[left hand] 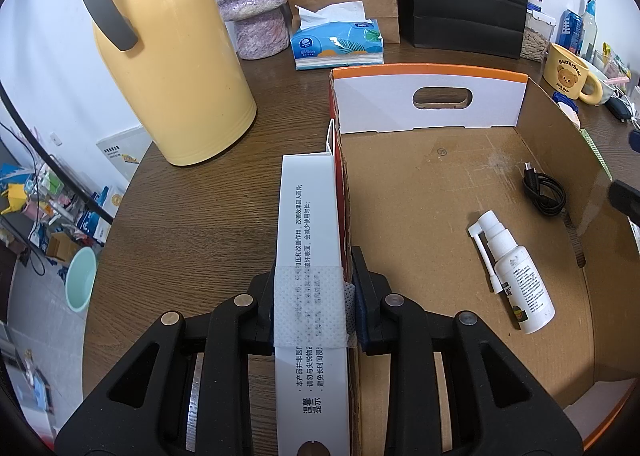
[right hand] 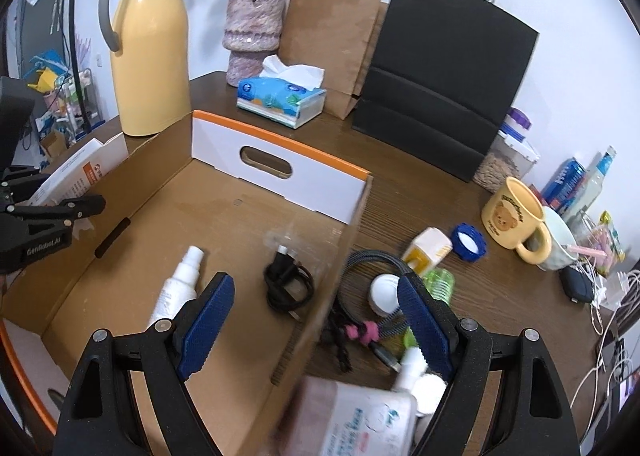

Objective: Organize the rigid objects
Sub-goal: 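Move the right tool back to the grey tape roll and grasp it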

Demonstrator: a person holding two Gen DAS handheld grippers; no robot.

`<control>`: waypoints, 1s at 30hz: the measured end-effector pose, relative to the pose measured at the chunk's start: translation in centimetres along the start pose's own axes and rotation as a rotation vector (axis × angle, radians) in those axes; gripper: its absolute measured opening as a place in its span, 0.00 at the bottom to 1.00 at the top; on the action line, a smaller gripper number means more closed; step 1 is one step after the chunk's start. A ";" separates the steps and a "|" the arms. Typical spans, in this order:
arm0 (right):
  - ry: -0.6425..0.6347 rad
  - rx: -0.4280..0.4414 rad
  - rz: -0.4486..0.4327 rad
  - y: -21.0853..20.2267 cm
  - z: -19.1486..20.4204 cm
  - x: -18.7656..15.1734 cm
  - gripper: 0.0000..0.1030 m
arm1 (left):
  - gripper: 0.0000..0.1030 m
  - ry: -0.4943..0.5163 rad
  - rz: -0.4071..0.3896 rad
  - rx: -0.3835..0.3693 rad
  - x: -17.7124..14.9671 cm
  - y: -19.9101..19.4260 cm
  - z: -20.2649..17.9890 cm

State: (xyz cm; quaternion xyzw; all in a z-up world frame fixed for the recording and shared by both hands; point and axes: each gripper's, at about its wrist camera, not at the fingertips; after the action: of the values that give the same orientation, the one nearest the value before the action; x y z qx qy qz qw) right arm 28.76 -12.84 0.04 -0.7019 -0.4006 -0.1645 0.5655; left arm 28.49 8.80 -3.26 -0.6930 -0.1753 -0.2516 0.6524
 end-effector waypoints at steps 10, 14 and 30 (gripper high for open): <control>0.083 -0.046 0.011 -1.7 -4.2 -3.7 0.85 | 0.23 0.001 0.000 0.001 0.0 0.0 -0.1; 0.117 -0.064 0.033 -2.1 -5.6 -5.5 0.85 | 0.23 0.002 0.000 0.001 0.0 0.0 -0.1; 0.282 -0.112 0.143 -0.7 -10.7 -11.9 0.87 | 0.23 0.002 -0.001 0.002 0.0 0.0 -0.1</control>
State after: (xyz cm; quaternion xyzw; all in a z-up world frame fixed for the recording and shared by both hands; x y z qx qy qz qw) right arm 23.13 -27.20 -4.37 -0.7291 -0.2566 -0.2428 0.5862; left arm 28.49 8.73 -3.31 -0.6922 -0.1753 -0.2523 0.6531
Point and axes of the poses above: each gripper's, at about its wrist camera, not at the fingertips, and y roughly the way its jaws point, z to its left, x to its top, and after that the axes turned 11 degrees about -x, right-handed
